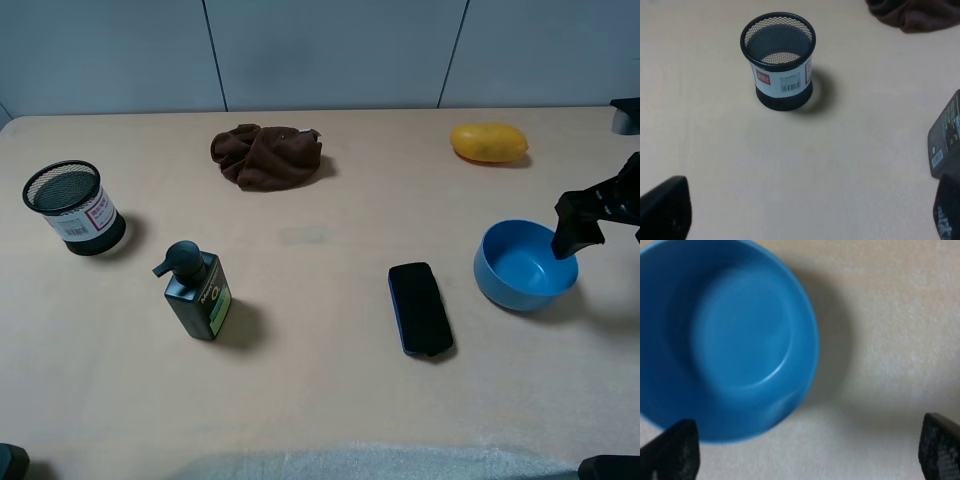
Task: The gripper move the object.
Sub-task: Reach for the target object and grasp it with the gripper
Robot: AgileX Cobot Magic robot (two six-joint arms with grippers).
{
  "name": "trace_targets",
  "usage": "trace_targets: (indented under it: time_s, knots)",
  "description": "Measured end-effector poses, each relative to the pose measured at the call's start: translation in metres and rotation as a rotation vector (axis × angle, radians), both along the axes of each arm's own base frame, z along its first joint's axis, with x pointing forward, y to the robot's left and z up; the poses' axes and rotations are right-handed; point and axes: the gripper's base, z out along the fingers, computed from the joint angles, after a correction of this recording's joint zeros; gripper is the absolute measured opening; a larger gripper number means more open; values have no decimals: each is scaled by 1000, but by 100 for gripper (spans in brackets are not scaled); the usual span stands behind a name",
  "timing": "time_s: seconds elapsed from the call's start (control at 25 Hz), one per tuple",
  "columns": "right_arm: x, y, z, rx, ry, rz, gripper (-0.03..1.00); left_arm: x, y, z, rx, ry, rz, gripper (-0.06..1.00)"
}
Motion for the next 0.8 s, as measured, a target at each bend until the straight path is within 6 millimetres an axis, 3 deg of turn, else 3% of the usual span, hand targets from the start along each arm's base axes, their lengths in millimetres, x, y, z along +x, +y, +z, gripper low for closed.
trace_targets:
  time_s: [0.8]
  knots:
    - [28,2,-68,1,78,13,66,0,0,0,0,0,0,98]
